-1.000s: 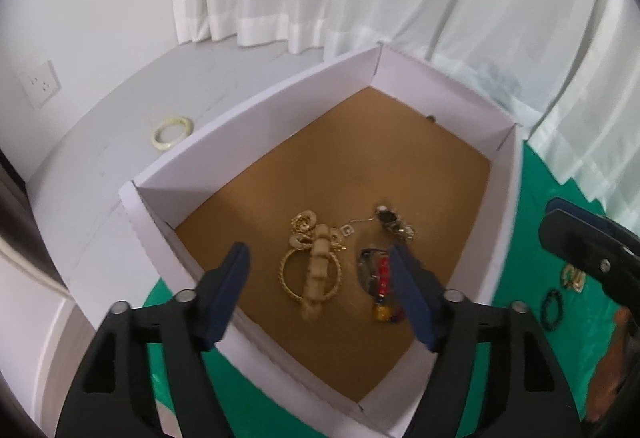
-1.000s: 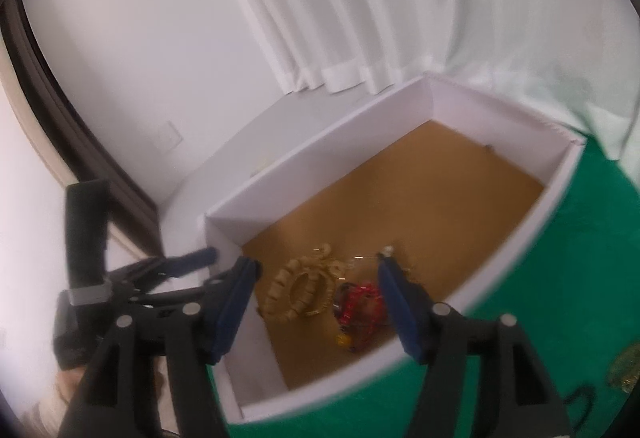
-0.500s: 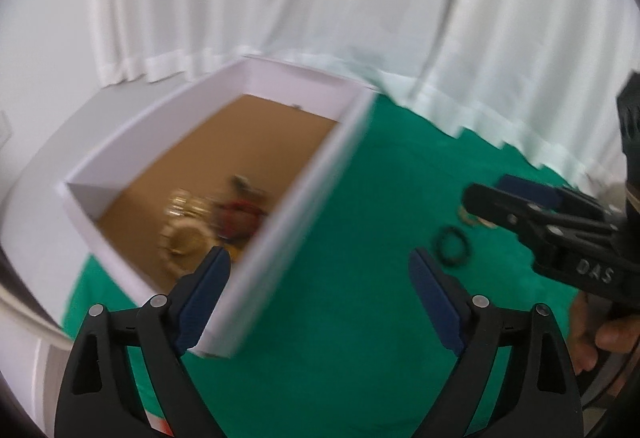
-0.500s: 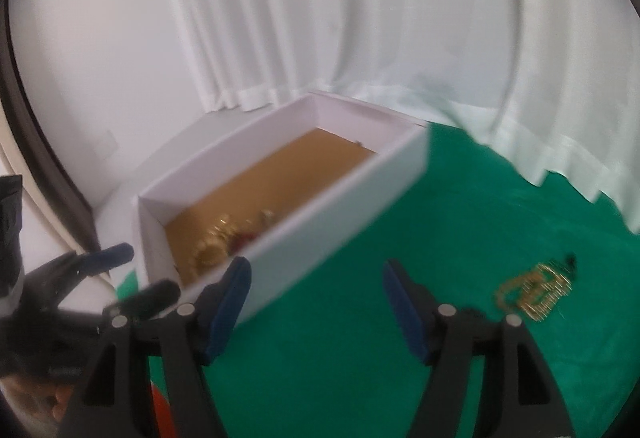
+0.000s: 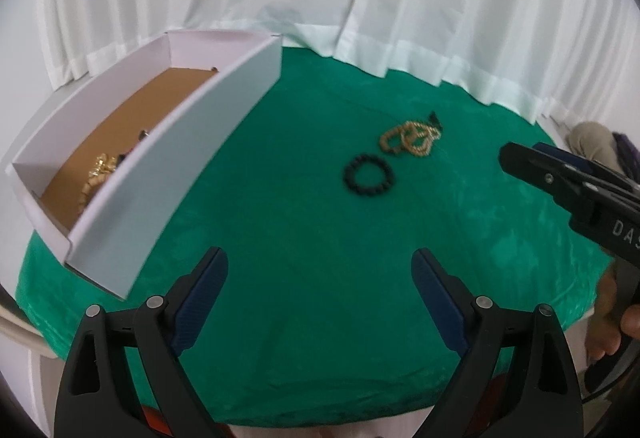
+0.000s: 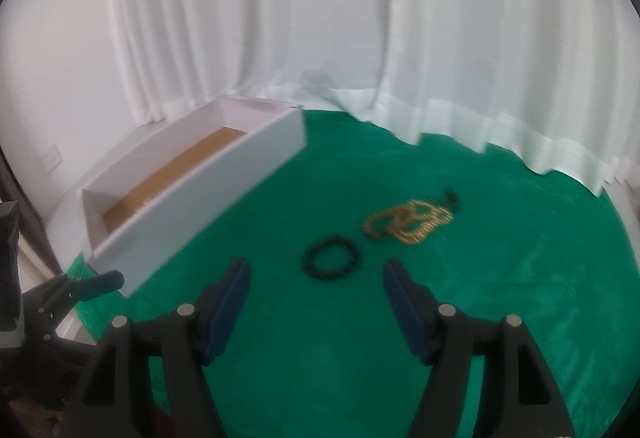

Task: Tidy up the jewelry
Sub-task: 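Move both open tools back over the black bracelet and necklaces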

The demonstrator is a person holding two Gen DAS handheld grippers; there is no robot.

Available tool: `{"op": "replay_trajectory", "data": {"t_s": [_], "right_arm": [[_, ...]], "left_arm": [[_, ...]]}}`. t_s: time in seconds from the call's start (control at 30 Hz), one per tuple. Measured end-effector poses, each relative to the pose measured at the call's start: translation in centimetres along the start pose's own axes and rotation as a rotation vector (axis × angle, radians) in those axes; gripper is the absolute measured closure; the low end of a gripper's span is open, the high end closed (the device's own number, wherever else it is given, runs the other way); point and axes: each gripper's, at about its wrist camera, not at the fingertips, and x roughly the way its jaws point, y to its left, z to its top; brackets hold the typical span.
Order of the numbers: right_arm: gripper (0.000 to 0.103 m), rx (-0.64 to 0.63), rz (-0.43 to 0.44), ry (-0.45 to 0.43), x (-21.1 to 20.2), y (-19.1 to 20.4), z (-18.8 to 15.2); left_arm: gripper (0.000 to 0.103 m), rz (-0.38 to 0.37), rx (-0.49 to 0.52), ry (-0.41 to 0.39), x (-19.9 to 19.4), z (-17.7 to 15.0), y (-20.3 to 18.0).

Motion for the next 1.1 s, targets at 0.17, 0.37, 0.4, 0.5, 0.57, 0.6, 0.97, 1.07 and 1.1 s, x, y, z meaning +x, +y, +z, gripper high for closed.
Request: {"op": "replay_trajectory", "data": {"t_s": [0.17,0.37,0.4,0.5,0.57,0.6,0.97,1.07,1.1], "right_arm": [[0.033,0.030,-0.045,0.004,-1.1,-1.7,-2.5],[0.033,0.077,-0.060,0.019,-1.7,-2.9,-4.1],[0.033,0.085,-0.063,0.019,-1.9,-3.1,-4.2],[0.033,0.091,-0.068,0.018,-2.3,-3.2,-4.5],[0.033,0.097,-0.072,0.014,-2.5,-3.3,-4.7],[0.033,0.099,-0.071,0.015,-2.5,-3.4,-4.7],[0.033,0.116,-0.094,0.030,-2.2,-3.8,-5.4],[0.033,0.104,-0.101,0.028,-2.2,-3.5,-5.3],[0.033,0.098,-0.107,0.026,-2.3,-3.3,-5.3]], "left_arm": [[0.009,0.002,0.018,-0.012,-0.1,-1.0,-1.2],[0.009,0.001,0.018,0.001,0.2,-1.8,-1.7],[0.009,0.004,0.021,0.002,0.2,-1.8,-1.8],[0.009,0.024,0.028,-0.012,0.0,-2.0,-2.1],[0.009,0.038,0.038,-0.026,-0.3,-2.1,-2.4],[0.009,0.043,0.046,-0.034,-0.4,-2.1,-2.5],[0.009,0.024,0.072,-0.010,-0.3,-2.1,-3.2],[0.008,0.017,0.065,-0.009,-0.2,-1.8,-3.2],[0.006,0.024,0.066,-0.015,-0.3,-1.6,-3.1]]}}
